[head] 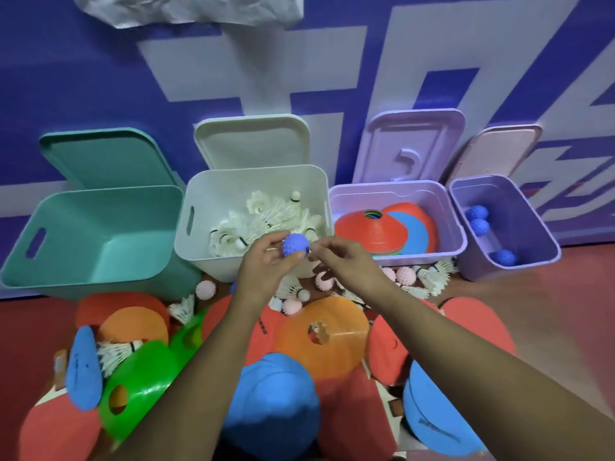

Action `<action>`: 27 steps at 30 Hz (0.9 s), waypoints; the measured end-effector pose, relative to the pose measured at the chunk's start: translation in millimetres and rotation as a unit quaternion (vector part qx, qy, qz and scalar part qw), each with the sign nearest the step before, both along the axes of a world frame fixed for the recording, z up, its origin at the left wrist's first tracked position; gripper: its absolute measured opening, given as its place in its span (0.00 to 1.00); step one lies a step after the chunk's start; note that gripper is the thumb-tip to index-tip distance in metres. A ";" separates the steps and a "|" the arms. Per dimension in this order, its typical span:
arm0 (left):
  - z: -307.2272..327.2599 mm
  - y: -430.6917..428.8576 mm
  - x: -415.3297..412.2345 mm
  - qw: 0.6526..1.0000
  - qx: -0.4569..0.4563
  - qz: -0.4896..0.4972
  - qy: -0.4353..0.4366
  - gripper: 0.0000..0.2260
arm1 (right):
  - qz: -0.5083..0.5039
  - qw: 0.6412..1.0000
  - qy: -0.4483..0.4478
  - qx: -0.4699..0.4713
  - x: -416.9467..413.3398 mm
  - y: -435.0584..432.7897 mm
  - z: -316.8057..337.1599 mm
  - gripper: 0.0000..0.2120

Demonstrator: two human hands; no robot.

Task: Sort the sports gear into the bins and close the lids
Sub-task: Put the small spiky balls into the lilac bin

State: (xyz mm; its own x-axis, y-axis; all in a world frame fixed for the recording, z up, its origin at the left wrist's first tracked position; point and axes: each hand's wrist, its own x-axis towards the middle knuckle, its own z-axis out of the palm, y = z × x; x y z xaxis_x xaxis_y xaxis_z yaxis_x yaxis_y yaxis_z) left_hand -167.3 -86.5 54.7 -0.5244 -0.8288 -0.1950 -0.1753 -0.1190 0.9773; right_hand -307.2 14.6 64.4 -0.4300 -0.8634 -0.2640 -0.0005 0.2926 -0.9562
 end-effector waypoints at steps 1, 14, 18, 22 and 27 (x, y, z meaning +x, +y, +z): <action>0.3 6.9 -14.1 1.000 -0.012 -0.023 -0.009 0.19 | -0.003 0.999 -0.050 0.003 -9.3 12.0 0.2 0.10; -44.0 133.3 -220.1 0.952 -0.111 -0.277 -0.061 0.14 | -0.251 0.964 -0.038 0.077 -217.4 156.2 -17.9 0.09; -93.4 156.9 -237.3 0.884 -0.253 -0.335 -0.206 0.17 | -0.275 0.935 0.170 0.148 -279.4 179.0 -39.4 0.16; -122.8 163.0 -244.9 0.839 -0.312 -0.362 -0.260 0.27 | -0.226 0.912 0.274 0.203 -310.2 182.9 -60.8 0.22; -132.4 164.6 -257.6 0.781 -0.342 -0.406 -0.329 0.28 | -0.176 0.914 0.332 0.150 -294.5 181.8 -61.4 0.18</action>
State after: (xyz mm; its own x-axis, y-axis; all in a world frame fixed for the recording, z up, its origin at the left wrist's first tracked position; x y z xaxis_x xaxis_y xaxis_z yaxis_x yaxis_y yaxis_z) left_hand -424.9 78.1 -77.7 -0.9040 -0.3042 -0.3005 -0.4130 0.8034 0.4290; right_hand -601.6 196.5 3.0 -0.8191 -0.5719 -0.0447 -0.4075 0.6350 -0.6562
